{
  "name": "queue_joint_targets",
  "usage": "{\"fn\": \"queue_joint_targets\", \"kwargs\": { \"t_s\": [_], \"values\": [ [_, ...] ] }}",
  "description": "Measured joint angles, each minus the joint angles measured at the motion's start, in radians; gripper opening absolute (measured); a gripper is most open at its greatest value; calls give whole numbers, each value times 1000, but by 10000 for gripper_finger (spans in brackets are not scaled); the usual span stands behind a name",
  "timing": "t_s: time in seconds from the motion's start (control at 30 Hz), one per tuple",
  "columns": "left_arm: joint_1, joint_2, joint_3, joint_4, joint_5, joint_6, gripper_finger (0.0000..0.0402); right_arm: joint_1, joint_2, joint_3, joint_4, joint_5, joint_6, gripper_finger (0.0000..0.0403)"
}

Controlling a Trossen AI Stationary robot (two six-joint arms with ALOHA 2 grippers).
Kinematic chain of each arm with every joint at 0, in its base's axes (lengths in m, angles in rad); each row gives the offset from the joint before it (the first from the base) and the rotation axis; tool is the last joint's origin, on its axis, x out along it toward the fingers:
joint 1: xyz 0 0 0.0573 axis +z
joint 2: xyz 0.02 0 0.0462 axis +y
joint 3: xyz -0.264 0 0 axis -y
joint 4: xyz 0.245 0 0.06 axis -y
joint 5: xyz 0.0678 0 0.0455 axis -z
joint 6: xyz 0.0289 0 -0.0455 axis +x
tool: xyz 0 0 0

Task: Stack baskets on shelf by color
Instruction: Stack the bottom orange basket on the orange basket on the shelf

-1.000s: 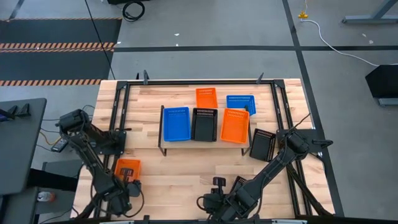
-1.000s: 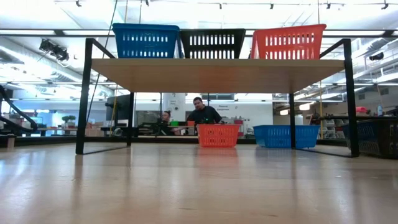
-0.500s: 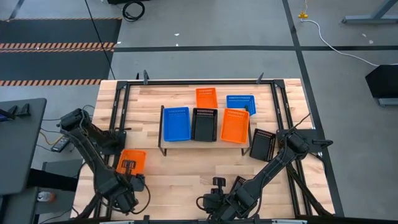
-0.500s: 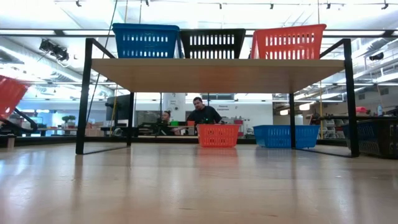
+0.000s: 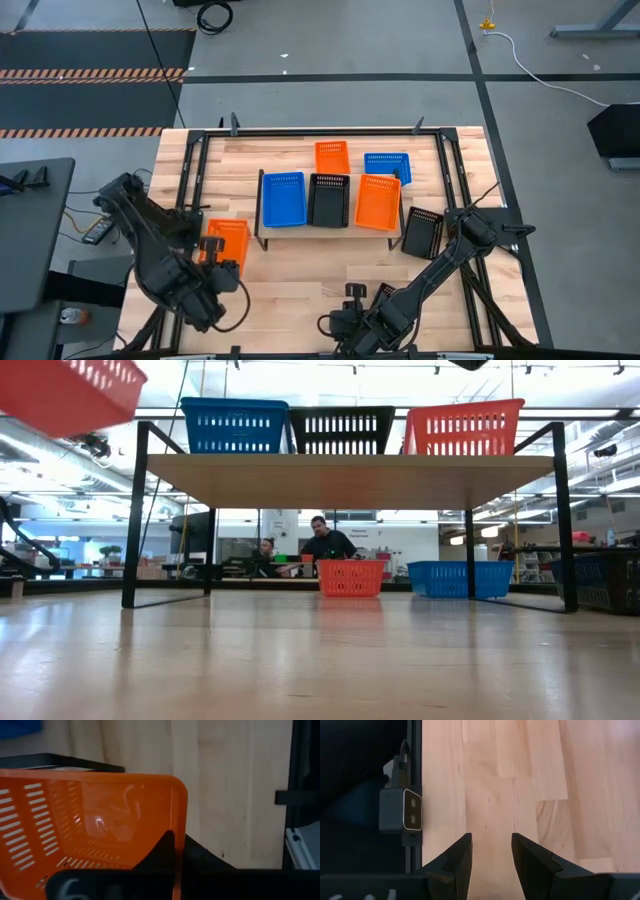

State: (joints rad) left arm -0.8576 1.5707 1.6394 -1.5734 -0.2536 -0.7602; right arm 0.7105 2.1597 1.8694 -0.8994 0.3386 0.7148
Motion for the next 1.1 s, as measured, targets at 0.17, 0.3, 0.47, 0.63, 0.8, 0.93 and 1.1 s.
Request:
{"fn": "queue_joint_targets", "kwargs": {
  "t_s": [0.17, 0.3, 0.47, 0.63, 0.8, 0.93, 1.1],
  "values": [
    [26, 0, 76, 2, -30, 38, 7, 0, 0, 0, -23, 0, 0, 144],
    [46, 0, 96, 18, -65, 93, 7, -7, 0, 0, -48, 8, 0, 144],
    [64, 0, 94, 101, -52, 170, 7, -26, 0, 99, -206, 5, -11, 142],
    [32, 38, 88, 217, 18, 410, 7, -51, -5, 338, -345, 47, -195, 134],
    [-22, 72, 87, 261, 49, 666, 7, -70, -13, 491, -276, 57, -496, 133],
    [-75, 77, 87, 333, 49, 820, 8, -80, -52, 460, -162, -1, -768, 134],
    [-140, 79, 87, 490, 55, 1049, 8, -80, -54, 460, -101, -81, -933, 133]
  ]
}}
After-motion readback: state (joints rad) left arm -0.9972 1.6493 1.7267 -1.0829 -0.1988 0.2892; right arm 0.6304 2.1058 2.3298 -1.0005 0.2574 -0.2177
